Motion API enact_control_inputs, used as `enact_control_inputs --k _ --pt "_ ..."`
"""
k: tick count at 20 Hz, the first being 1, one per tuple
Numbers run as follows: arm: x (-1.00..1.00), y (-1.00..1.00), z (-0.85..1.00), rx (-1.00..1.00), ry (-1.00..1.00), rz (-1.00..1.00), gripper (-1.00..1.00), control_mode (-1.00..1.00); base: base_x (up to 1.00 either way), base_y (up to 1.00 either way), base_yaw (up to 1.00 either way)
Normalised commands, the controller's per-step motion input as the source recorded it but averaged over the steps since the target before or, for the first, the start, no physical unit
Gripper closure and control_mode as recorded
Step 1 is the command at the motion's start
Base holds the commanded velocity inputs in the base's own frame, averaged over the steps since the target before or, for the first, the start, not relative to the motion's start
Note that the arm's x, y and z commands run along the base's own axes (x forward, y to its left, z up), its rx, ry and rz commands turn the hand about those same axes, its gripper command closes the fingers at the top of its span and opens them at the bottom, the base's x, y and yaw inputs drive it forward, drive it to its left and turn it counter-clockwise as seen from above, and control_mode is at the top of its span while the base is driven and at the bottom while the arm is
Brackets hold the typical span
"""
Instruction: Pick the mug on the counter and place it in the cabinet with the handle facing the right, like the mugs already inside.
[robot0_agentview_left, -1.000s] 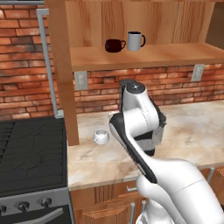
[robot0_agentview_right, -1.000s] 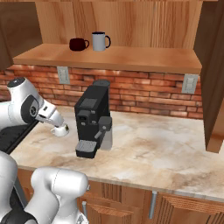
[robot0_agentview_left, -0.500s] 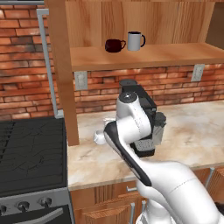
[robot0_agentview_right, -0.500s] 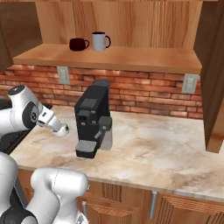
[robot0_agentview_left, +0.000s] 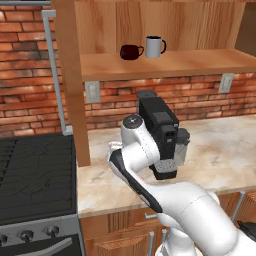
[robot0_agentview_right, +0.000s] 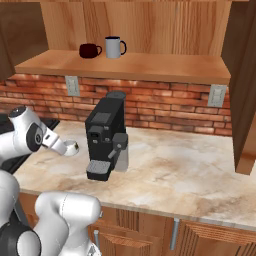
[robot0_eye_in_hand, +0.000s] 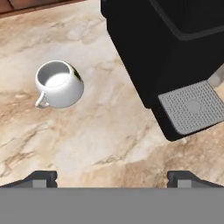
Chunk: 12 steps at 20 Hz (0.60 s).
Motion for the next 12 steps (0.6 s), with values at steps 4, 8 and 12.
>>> enact_control_inputs --k 4,8,12 --pt "0.35 0.24 -0.27 0.0 0.0 -0.08 -1.0 -1.0 0.0 0.0 0.0" --pt "0.38 0.21 -0.21 0.0 0.0 -0.09 -1.0 -1.0 0.0 0.0 0.0" --pt "0.37 0.19 -0.19 0.0 0.0 -0.08 -1.0 -1.0 0.0 0.0 0.0"
